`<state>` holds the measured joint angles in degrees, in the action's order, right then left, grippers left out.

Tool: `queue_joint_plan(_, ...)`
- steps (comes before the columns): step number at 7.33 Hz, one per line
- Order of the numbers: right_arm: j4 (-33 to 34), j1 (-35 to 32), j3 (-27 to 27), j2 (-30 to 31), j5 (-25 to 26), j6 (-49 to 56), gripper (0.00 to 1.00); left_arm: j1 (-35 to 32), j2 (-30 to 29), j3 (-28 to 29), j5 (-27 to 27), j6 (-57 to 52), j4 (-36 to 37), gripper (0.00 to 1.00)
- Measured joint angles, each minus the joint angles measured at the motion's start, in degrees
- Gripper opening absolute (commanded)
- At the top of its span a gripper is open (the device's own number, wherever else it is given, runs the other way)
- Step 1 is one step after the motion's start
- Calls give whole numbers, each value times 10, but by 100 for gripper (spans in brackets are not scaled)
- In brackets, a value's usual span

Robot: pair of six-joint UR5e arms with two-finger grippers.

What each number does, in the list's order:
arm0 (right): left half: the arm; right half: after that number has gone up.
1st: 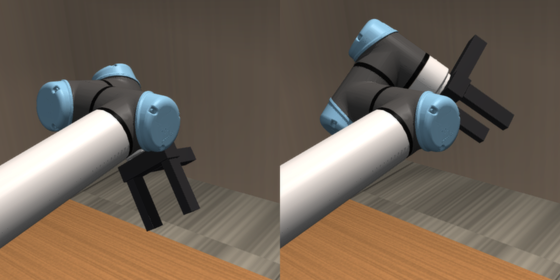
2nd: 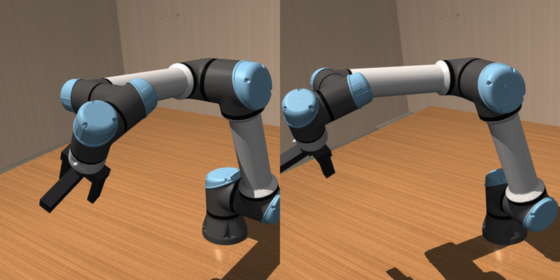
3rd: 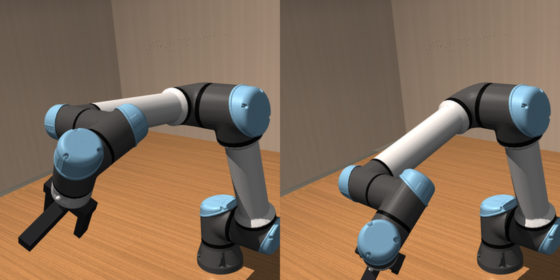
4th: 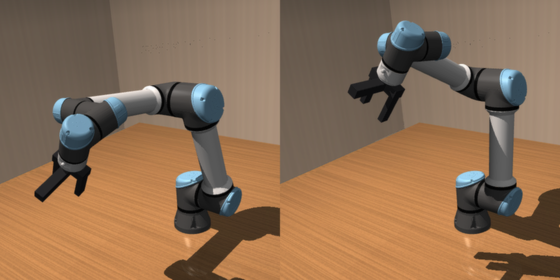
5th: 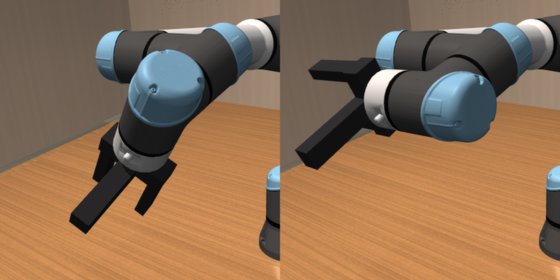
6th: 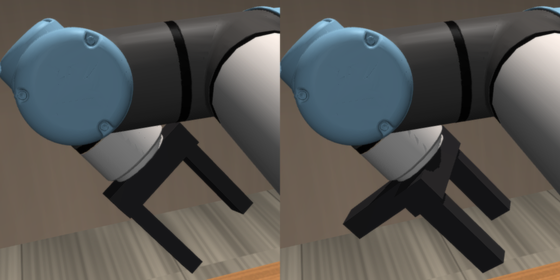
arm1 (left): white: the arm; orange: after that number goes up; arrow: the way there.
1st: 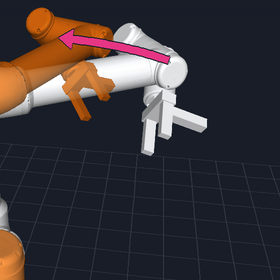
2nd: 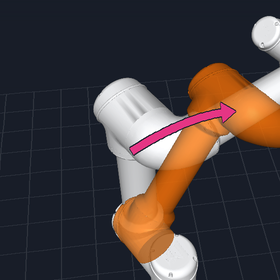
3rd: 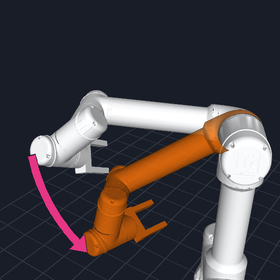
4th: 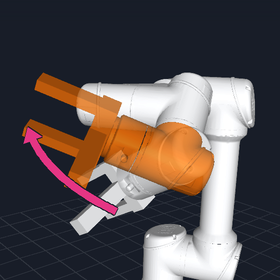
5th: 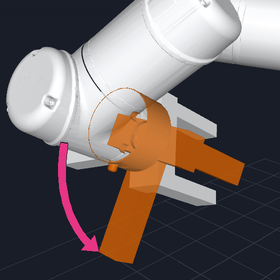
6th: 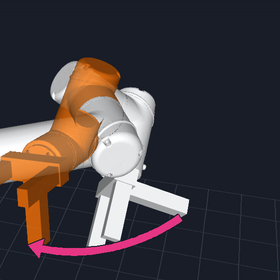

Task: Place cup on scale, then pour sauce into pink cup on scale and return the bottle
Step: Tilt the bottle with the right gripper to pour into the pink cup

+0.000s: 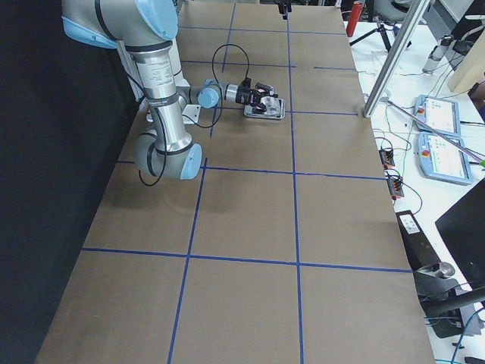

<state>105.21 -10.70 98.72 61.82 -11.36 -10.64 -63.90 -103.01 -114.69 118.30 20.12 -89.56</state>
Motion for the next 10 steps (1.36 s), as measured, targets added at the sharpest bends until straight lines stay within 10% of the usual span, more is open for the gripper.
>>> queue_joint_plan(10,-2,6,48,23,10,95,0,0,0,3,1,0,-1,76)
